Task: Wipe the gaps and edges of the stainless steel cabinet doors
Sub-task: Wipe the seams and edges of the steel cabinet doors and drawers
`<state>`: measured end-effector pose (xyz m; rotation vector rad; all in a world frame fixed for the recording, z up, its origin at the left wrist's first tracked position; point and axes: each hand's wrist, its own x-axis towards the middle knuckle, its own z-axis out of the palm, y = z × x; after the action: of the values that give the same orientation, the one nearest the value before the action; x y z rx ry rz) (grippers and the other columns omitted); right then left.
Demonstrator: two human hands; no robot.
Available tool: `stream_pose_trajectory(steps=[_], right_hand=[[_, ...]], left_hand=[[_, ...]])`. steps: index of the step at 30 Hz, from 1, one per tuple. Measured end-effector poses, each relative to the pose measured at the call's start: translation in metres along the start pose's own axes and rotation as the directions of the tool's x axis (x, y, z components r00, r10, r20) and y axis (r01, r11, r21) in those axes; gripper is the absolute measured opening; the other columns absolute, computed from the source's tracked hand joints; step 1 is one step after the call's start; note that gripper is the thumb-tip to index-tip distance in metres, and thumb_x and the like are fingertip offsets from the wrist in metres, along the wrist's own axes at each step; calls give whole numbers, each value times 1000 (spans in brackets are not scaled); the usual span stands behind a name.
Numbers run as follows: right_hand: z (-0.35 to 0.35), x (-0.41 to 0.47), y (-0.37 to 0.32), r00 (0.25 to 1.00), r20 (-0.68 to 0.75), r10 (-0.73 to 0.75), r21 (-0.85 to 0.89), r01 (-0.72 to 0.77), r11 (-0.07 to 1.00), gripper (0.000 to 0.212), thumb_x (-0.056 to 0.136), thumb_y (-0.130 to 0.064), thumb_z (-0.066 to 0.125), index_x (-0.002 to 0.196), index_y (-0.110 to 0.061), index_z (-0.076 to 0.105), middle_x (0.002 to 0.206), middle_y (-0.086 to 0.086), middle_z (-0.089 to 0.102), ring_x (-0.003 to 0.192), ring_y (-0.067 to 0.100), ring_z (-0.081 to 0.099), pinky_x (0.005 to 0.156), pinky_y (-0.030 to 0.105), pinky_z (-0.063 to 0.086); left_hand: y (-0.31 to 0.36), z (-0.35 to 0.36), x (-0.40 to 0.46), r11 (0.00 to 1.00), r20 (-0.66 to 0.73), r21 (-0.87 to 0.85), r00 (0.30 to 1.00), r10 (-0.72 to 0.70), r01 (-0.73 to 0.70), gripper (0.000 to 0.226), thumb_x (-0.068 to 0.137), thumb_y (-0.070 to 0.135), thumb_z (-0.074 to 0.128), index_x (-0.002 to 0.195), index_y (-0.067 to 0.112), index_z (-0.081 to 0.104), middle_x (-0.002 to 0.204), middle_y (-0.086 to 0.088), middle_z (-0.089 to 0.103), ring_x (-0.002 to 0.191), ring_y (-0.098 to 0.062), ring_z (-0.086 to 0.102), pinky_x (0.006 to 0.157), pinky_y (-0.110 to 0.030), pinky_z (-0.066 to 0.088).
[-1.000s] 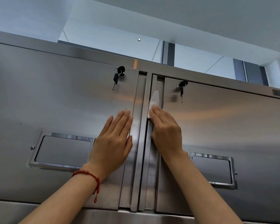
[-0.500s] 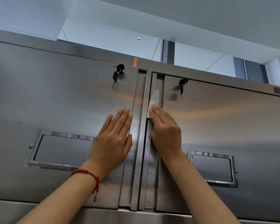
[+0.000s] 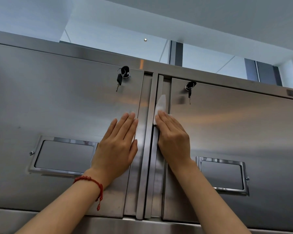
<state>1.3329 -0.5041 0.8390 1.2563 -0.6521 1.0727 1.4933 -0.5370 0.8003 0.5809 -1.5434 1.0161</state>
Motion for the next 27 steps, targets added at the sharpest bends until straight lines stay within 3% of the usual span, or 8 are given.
stream_pose_trajectory(steps=[23,27], right_hand=[[4,19,3,999,0,43,-7,-43,999,41,65,17,74,105,7,69,108,23,67,99,33,67,90,45,50],[3,19,5,1000,2,11,-3,-11,1000,35,70,11,75,104,7,69,108,23,67,98,34,67,89,45,50]], left_hand=[[0,1,0,1000,-12,10,1000,4,-4,53,92,26,34,134,-4,44,142,-21,41,133,-35,36,105,-55,34],[-1,2,0,1000,-10,10,1000,5,-5,53,92,26,33,135,-3,44,142,-20,40,133,-34,36,105,-55,34]])
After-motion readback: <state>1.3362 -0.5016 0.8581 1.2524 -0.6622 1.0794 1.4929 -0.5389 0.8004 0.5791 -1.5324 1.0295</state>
